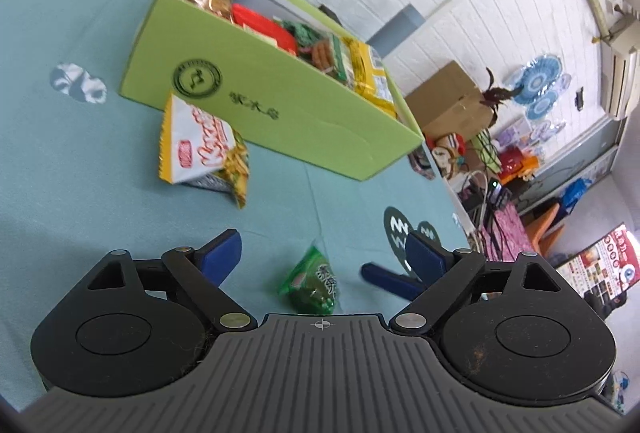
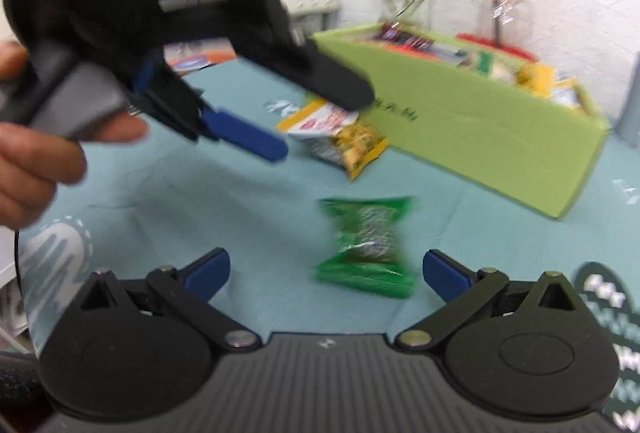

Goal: Organize snacks
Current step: 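Move both grippers to the green candy packet and close on it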

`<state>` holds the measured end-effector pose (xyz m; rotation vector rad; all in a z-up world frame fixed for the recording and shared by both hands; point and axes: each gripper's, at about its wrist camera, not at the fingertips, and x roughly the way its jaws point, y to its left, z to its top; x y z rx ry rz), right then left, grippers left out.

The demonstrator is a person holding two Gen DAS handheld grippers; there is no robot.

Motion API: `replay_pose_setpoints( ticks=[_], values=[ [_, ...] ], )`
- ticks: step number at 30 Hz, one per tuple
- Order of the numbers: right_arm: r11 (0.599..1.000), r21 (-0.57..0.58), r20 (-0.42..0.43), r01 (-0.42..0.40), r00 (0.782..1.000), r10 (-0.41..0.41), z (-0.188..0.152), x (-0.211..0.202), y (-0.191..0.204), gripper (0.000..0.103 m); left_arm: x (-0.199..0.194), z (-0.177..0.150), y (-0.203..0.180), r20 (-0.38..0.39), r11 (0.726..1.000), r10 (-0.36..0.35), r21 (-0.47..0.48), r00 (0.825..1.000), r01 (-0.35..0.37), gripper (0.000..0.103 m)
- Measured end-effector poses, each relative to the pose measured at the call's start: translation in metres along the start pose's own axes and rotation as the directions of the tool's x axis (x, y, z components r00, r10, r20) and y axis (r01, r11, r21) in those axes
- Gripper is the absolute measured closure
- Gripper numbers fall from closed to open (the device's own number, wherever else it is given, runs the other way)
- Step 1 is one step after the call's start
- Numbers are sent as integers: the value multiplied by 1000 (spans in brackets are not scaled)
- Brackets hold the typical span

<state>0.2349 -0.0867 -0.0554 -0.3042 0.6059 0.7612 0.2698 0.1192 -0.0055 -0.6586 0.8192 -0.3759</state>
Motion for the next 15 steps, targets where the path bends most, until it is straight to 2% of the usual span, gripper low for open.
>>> replay_pose_setpoints(
  ticks=[3, 6, 15],
  values=[
    [997, 49, 13, 52, 999, -53, 1, -5, -7, 1, 7, -5, -4, -22, 1000, -16, -13, 1000, 16, 25],
    [994, 102, 8, 38, 999, -39, 2, -1, -11, 1, 8, -12, -8, -31, 1000, -6, -11, 1000, 5, 26],
    [1000, 9, 1, -10, 1000, 10, 8, 5, -2, 1, 17, -22, -9, -60, 999, 45, -12, 997, -46, 28]
  ],
)
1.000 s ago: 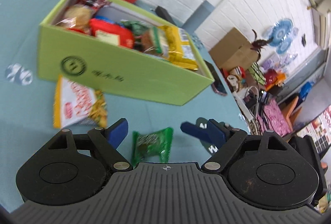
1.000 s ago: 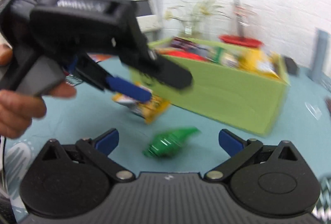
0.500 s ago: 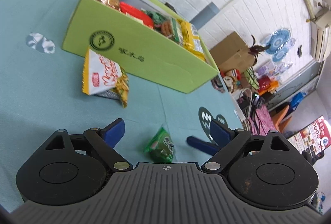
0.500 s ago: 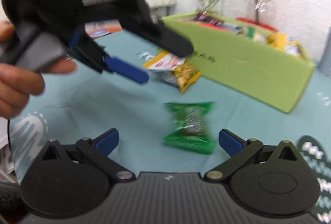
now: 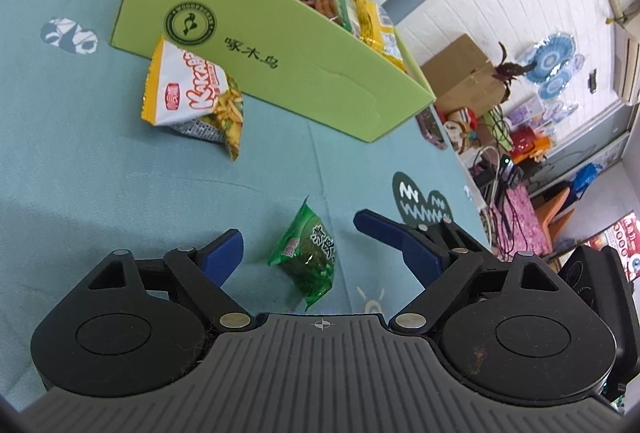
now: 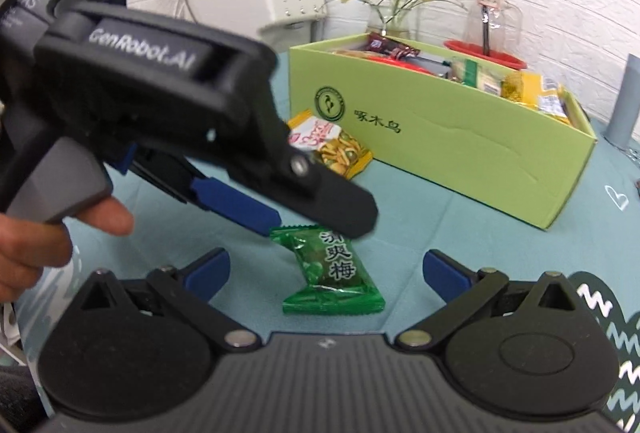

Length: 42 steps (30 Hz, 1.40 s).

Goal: Organize snacks
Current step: 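Move both grippers to the green candy packet and close on it, then carry the green candy packet into the green box and open both grippers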

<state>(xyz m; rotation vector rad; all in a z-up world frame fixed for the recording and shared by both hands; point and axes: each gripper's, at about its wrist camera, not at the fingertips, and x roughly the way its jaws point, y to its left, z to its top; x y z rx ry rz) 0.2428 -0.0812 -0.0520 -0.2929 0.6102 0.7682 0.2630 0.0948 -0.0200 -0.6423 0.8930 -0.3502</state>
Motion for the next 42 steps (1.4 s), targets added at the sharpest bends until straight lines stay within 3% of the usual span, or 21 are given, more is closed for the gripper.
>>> replay_pose_setpoints(
  ticks=[5, 12, 21, 23, 24, 25, 26, 28, 34, 42],
  values=[
    [1000, 19, -26, -14, 1000, 14, -4, 6, 3, 1, -2, 3, 0, 17, 1000, -1, -9, 1000, 2, 28],
    [993, 56, -13, -100, 995, 101, -7, -7, 28, 1, -7, 9, 6, 30, 1000, -25, -17, 999, 26, 28],
    [998, 67, 2, 10, 1000, -10, 1, -3, 18, 1, -16, 3, 6, 27, 999, -9, 31, 1000, 8, 30],
    [999, 53, 11, 8, 1000, -9, 1, -2, 17, 2, -9, 0, 6, 8, 999, 0, 48, 1000, 0, 38],
    [999, 45, 7, 5, 1000, -5, 1, -3, 14, 6, -4, 0, 6, -9, 999, 1, 50, 1000, -1, 49],
    [999, 37, -9, 4, 1000, -3, -1, 0, 14, 13, 2, -2, 7, -37, 999, 2, 52, 999, 0, 68],
    [1000, 28, -10, 2, 1000, -2, -2, 2, 13, 40, 5, -4, 6, -31, 998, -2, 62, 1000, 4, 73],
    [999, 44, -8, -3, 1000, 4, 1, -1, 9, 49, 5, -4, 4, -38, 998, 2, 70, 999, 1, 97],
    [999, 38, 17, 8, 1000, -8, 13, -13, 0, 52, 1, 22, -13, -5, 995, -2, 101, 1000, 3, 97],
    [996, -32, 163, 78, 984, -72, 76, -28, -41, 47, 1, 119, -53, 117, 984, -40, 178, 992, 18, 95]
  ],
)
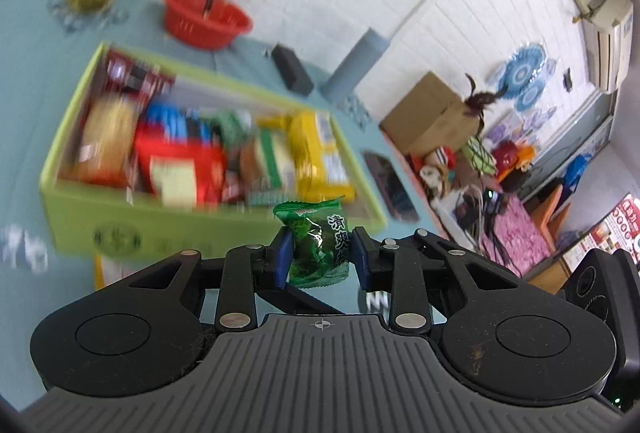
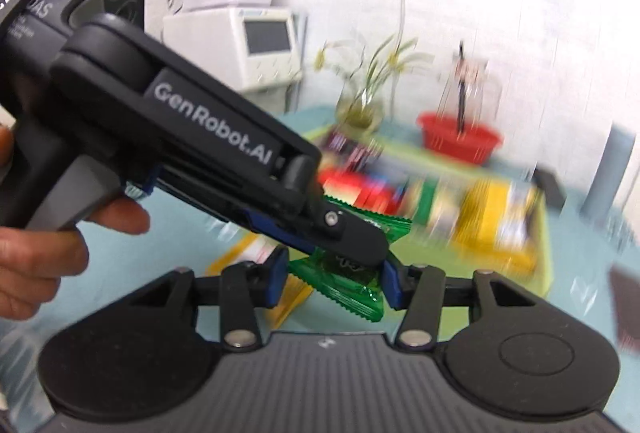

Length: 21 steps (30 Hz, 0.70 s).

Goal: Organize snacks
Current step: 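Carry the green candy packet into the green box and open both grippers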

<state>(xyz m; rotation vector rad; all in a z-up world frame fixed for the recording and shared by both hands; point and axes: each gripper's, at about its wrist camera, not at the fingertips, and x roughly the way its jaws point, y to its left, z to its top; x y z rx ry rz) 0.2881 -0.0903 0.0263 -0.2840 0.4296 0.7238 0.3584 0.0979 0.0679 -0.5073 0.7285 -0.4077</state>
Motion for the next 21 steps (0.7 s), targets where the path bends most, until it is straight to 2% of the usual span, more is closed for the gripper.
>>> replay_pose_setpoints(
  ticks=[5, 11, 12, 13, 14, 15, 18, 21],
  values=[
    [1000, -28, -11, 3, 1000, -3, 39, 45, -31, 41, 31, 50, 16, 24, 998, 63, 18, 998, -63, 93],
    [997, -36, -100, -69, 993, 65, 51, 110, -44, 38, 62, 69, 67, -8, 987, 153, -57, 988, -153, 91],
    [996, -39, -100, -78, 992, 74, 52, 122, -50, 33, 63, 70, 73, -13, 985, 158, -64, 987, -158, 80],
    [996, -34, -92, -84, 993, 80, 51, 123, -51, 29, 64, 69, 78, -19, 985, 154, -71, 988, -155, 63],
    [996, -25, -86, -90, 992, 87, 51, 122, -50, 22, 63, 68, 82, -12, 988, 135, -76, 991, -135, 61],
    [995, -21, -79, -94, 993, 92, 51, 120, -49, 15, 61, 67, 84, -1, 990, 115, -79, 993, -115, 54],
    [998, -34, -61, -59, 997, 57, 50, 115, -43, 11, 47, 65, 77, 54, 994, 93, -70, 994, -89, 38],
    [999, -42, -12, -14, 1000, 14, 49, 91, -36, 10, 25, 58, 62, 104, 997, 76, -33, 992, -73, 30]
  ],
)
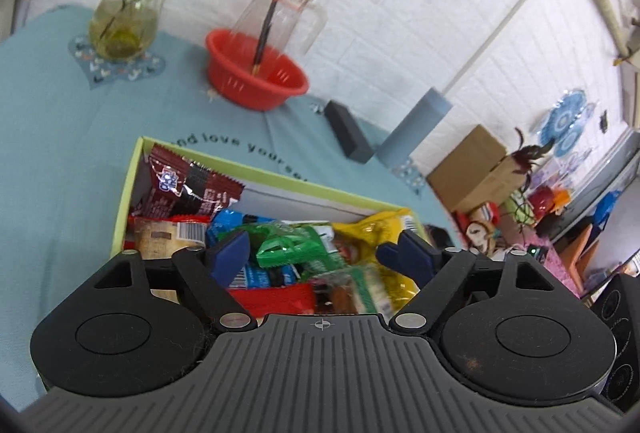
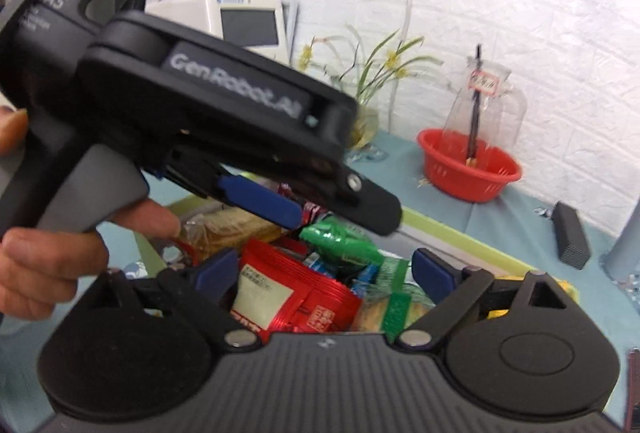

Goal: Organize snacks
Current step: 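Carry the green candy packet into the green box and open both grippers, then move both grippers to the white-red chip bag and close on it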

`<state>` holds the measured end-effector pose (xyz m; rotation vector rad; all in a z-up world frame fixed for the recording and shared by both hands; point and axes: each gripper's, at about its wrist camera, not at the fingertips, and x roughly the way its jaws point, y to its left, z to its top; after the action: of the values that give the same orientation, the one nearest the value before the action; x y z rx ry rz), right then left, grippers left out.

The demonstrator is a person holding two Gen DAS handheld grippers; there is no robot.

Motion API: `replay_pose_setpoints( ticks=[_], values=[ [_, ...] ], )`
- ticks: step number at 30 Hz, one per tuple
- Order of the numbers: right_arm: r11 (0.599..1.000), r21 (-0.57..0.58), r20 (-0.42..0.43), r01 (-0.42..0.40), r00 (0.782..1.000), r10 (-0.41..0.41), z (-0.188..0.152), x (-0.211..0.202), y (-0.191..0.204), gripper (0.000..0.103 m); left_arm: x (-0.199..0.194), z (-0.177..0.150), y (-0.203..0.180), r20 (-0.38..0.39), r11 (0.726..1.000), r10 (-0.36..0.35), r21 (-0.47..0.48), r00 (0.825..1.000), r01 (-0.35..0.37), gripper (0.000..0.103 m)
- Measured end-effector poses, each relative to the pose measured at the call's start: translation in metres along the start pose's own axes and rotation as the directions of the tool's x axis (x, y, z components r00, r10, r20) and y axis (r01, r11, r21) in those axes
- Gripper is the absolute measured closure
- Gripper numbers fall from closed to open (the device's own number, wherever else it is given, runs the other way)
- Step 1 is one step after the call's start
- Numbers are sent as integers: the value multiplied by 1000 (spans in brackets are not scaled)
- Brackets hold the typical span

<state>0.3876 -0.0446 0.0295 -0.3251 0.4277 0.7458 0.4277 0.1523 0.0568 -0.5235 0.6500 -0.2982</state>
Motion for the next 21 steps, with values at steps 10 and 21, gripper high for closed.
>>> replay_pose_setpoints(
  ticks=[10, 21],
  values=[
    [993, 74, 82, -88, 993, 82, -36, -84, 43, 10, -70, -51, -25, 82, 995, 60, 68, 995, -66, 20],
    [972, 196, -106, -128, 983, 150, -95, -29, 56, 10, -53, -100, 51, -60, 982, 157, -96, 986, -162, 26]
  ],
)
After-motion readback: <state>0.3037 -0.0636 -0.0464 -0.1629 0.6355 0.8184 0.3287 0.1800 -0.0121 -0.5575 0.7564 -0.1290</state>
